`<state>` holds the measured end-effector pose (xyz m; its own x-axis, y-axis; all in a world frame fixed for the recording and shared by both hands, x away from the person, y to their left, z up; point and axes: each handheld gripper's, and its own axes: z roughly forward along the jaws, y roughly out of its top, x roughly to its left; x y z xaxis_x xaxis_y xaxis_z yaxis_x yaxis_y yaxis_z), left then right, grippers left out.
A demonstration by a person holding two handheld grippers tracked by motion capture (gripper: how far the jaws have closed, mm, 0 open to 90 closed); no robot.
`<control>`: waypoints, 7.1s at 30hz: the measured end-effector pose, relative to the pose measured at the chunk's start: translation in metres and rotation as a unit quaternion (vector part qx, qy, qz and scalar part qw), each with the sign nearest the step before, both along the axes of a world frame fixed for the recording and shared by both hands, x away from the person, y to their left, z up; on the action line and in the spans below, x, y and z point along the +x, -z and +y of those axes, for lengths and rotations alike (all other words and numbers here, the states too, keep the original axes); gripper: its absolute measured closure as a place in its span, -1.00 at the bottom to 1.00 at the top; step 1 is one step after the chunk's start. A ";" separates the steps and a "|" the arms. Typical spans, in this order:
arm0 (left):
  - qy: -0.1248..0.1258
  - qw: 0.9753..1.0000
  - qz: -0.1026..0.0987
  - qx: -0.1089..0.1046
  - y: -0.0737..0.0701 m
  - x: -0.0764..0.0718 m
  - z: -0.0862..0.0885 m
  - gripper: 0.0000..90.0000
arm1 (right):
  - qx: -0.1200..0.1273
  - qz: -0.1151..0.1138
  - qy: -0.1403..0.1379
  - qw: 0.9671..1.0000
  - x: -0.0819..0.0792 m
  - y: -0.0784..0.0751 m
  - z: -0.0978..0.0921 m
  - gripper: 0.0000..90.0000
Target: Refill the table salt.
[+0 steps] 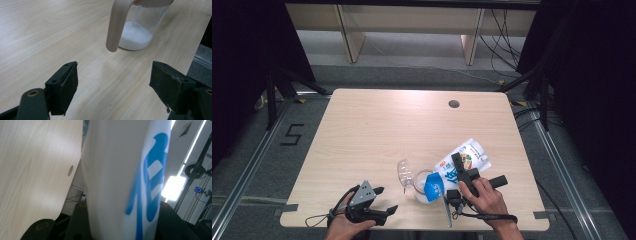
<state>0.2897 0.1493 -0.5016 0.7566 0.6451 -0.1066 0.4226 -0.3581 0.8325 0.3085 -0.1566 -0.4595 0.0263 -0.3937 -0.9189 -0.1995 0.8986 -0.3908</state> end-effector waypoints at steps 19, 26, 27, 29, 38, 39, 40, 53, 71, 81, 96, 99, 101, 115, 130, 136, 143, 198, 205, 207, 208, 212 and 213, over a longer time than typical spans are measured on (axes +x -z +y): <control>0.000 1.000 0.000 0.000 0.000 0.000 0.000 -0.51 | -0.005 0.001 0.000 1.000 0.000 0.000 0.000 0.53; -0.001 1.000 0.001 0.000 0.000 0.000 0.000 -0.51 | -0.007 -0.005 -0.003 1.000 -0.001 -0.001 0.001 0.54; 0.000 1.000 0.000 0.000 0.000 0.000 0.000 -0.51 | -0.021 -0.008 -0.007 1.000 -0.001 -0.003 0.002 0.54; 0.000 1.000 0.000 0.000 0.000 0.000 0.000 -0.51 | -0.008 -0.006 -0.004 1.000 0.000 -0.001 0.001 0.55; -0.001 1.000 0.000 0.000 0.000 0.000 0.000 -0.51 | -0.028 -0.010 -0.010 1.000 -0.001 -0.004 0.003 0.56; 0.000 1.000 0.000 0.000 0.000 0.000 0.000 -0.51 | -0.022 -0.009 -0.008 1.000 -0.001 -0.003 0.002 0.56; -0.001 1.000 0.000 0.000 0.000 0.000 0.000 -0.51 | -0.016 -0.008 -0.007 1.000 -0.001 -0.002 0.002 0.56; -0.007 1.000 0.006 -0.007 0.000 -0.001 -0.001 -0.51 | -0.009 -0.007 -0.004 1.000 -0.001 -0.001 0.001 0.57; 0.000 1.000 0.000 0.000 0.000 0.000 0.000 -0.51 | -0.017 -0.012 -0.006 1.000 -0.001 -0.001 0.001 0.59; 0.002 1.000 -0.001 0.001 0.000 0.000 0.000 -0.51 | -0.017 -0.010 -0.002 1.000 -0.001 -0.001 0.001 0.60; 0.003 1.000 -0.001 0.000 0.000 0.000 0.000 -0.51 | -0.012 -0.011 0.003 1.000 -0.001 0.000 0.002 0.61; 0.002 1.000 -0.002 0.001 0.000 0.000 0.000 -0.51 | -0.013 -0.009 -0.004 1.000 0.000 0.001 0.002 0.62; 0.003 1.000 0.000 -0.001 0.000 0.000 0.000 -0.51 | -0.017 -0.004 -0.002 1.000 0.000 0.001 0.002 0.62; 0.001 1.000 -0.001 -0.002 0.000 0.000 0.000 -0.51 | -0.024 -0.010 -0.002 1.000 -0.001 -0.001 0.003 0.64; 0.002 1.000 -0.002 0.004 0.000 0.001 0.001 -0.51 | -0.029 -0.014 -0.009 0.999 -0.001 -0.002 0.003 0.66; 0.001 1.000 -0.001 -0.003 0.000 0.000 0.000 -0.51 | -0.030 -0.014 -0.011 0.999 -0.001 -0.002 0.004 0.67; 0.001 1.000 -0.001 -0.002 0.000 0.000 0.000 -0.51 | -0.023 -0.014 -0.009 1.000 -0.001 -0.001 0.003 0.68; 0.000 1.000 -0.001 -0.002 0.000 0.000 0.000 -0.51 | -0.044 -0.021 -0.008 0.999 -0.003 -0.006 0.003 0.76; -0.001 1.000 0.001 0.004 0.000 0.000 0.001 -0.51 | -0.035 -0.014 -0.002 0.999 -0.003 -0.004 0.002 0.78; -0.006 1.000 0.006 -0.004 0.000 -0.001 -0.001 -0.51 | -0.033 -0.019 -0.004 0.999 -0.004 -0.004 0.002 0.78; -0.005 1.000 0.004 -0.006 0.001 -0.001 -0.001 -0.51 | -0.040 -0.020 -0.008 0.999 -0.003 -0.006 0.003 0.78; 0.000 1.000 0.000 -0.001 0.000 0.000 0.000 -0.51 | -0.026 -0.012 -0.001 1.000 -0.004 -0.005 0.002 0.79; 0.001 1.000 -0.001 0.002 0.000 0.000 0.000 -0.51 | -0.021 -0.012 0.000 1.000 -0.004 -0.005 0.002 0.79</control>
